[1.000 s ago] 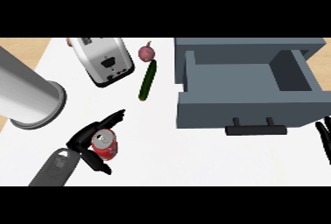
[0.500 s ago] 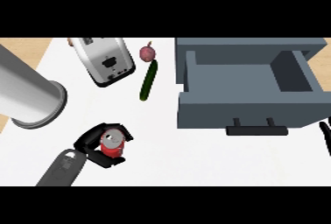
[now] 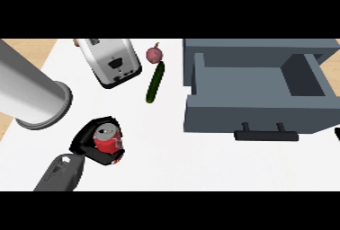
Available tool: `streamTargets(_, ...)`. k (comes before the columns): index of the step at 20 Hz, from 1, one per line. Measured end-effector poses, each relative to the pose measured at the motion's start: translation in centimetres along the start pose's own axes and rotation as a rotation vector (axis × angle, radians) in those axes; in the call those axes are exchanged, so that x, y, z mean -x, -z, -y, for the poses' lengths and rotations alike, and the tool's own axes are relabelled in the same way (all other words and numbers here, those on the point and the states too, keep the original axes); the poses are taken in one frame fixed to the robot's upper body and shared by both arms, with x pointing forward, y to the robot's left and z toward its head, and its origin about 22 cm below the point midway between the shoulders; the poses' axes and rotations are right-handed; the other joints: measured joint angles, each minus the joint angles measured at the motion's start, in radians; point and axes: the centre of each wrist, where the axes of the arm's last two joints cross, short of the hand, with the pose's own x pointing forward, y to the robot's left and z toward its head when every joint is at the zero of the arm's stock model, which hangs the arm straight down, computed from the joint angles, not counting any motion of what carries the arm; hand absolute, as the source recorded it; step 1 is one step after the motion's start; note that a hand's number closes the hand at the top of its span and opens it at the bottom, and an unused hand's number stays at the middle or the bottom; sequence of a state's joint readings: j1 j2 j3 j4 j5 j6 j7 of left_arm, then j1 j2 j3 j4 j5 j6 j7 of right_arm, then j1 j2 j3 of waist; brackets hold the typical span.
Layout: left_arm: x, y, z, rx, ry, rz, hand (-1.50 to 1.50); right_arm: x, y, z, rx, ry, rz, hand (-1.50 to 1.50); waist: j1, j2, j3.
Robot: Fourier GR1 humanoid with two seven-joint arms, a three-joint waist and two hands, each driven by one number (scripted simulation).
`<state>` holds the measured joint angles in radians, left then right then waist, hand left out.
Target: Pick up the can, place it into the drawer and close the drawer
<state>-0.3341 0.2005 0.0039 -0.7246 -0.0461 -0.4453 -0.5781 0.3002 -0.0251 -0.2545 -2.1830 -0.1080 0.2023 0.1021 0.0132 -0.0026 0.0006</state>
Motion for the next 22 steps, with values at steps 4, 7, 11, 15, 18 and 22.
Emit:
streamTargets(4,-0.3,-0.5,-1.2,-0.355,-0.034,0.045,1.5,0.0,-0.2,0.0,0.009,0.004,0.002,-1.5,0.006,-0.002,0.001)
streamTargets(7,-1.7,0.3,-1.2,-0.481,-0.043,0.085,1.5,-0.2,-0.5,-0.3,0.004,0.001,0.001,-1.5,0.001,-0.003,0.001)
streamTargets(11,-4.2,1.5,0.3,-0.529,-0.036,0.117,1.5,-0.1,-0.6,0.1,0.006,0.002,0.008,-1.5,-0.006,-0.002,0.0)
streamTargets(15,-7.4,3.4,1.8,-0.512,-0.018,0.132,1.5,0.0,-1.0,-0.1,0.006,0.008,0.009,-1.5,-0.011,-0.001,0.0)
streamTargets(18,-9.9,4.2,3.4,-0.488,0.008,0.154,1.5,-0.3,-0.6,-0.2,0.006,0.007,0.017,-1.5,-0.011,-0.001,0.0)
streamTargets(22,-13.3,6.4,5.6,-0.459,0.031,0.192,1.5,-0.1,-0.5,-0.2,0.006,0.006,0.017,-1.5,-0.015,0.0,0.0)
